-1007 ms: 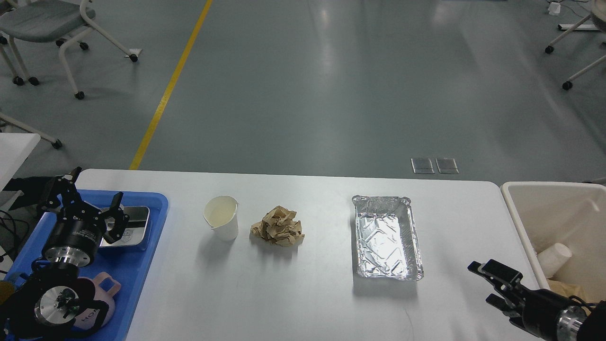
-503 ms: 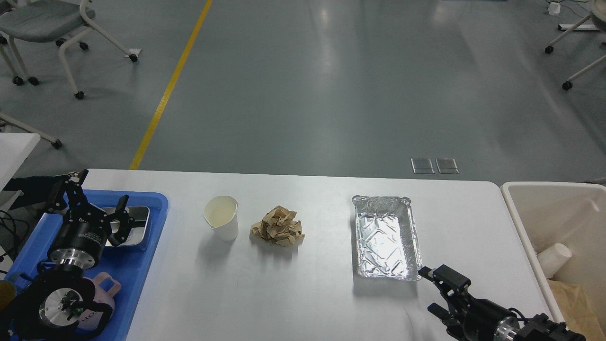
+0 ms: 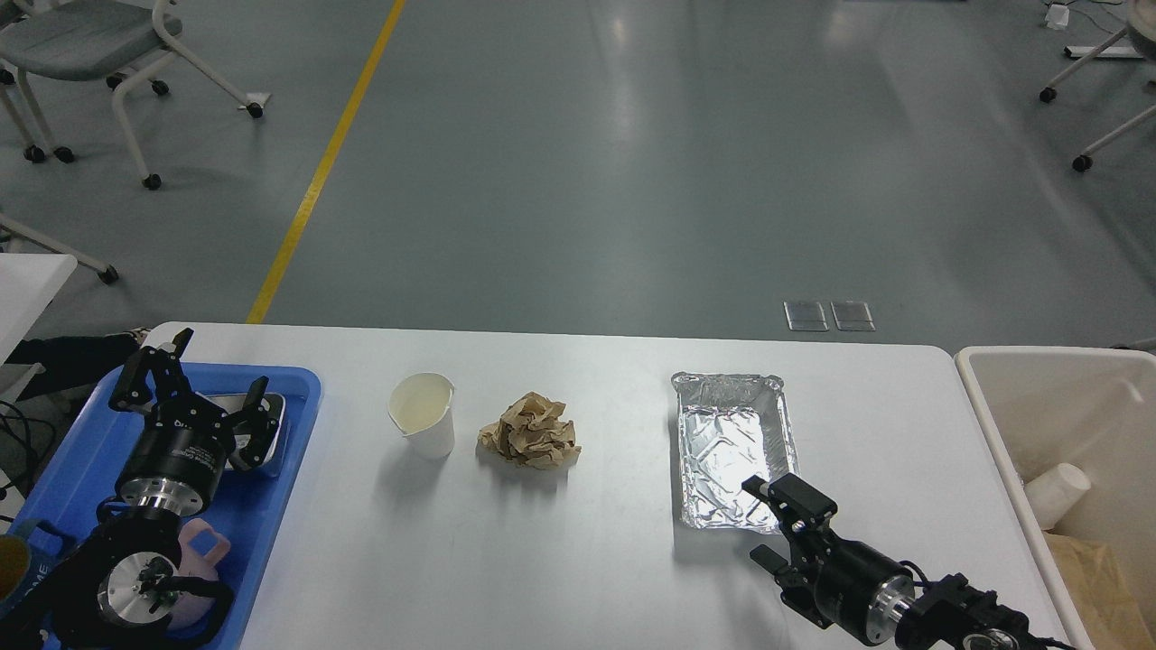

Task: Tidy desktop
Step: 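Move the right gripper to the near edge of the foil tray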

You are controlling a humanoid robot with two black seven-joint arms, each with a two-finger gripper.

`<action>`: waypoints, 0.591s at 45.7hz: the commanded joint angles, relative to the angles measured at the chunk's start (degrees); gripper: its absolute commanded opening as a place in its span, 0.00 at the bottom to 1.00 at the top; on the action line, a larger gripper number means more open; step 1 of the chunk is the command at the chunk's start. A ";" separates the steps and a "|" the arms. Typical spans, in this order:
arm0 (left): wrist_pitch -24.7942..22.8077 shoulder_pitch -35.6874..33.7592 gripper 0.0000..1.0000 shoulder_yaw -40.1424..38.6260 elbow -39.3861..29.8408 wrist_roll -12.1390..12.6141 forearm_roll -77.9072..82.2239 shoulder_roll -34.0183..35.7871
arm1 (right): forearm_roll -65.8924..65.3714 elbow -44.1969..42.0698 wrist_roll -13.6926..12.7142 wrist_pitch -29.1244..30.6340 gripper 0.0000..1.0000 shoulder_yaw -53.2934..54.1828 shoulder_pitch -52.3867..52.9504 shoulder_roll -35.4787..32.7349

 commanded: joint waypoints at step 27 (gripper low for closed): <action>0.00 0.17 0.96 0.02 0.00 -0.02 0.00 0.06 | 3.87 -10.58 -3.69 -0.74 1.00 0.01 6.54 9.50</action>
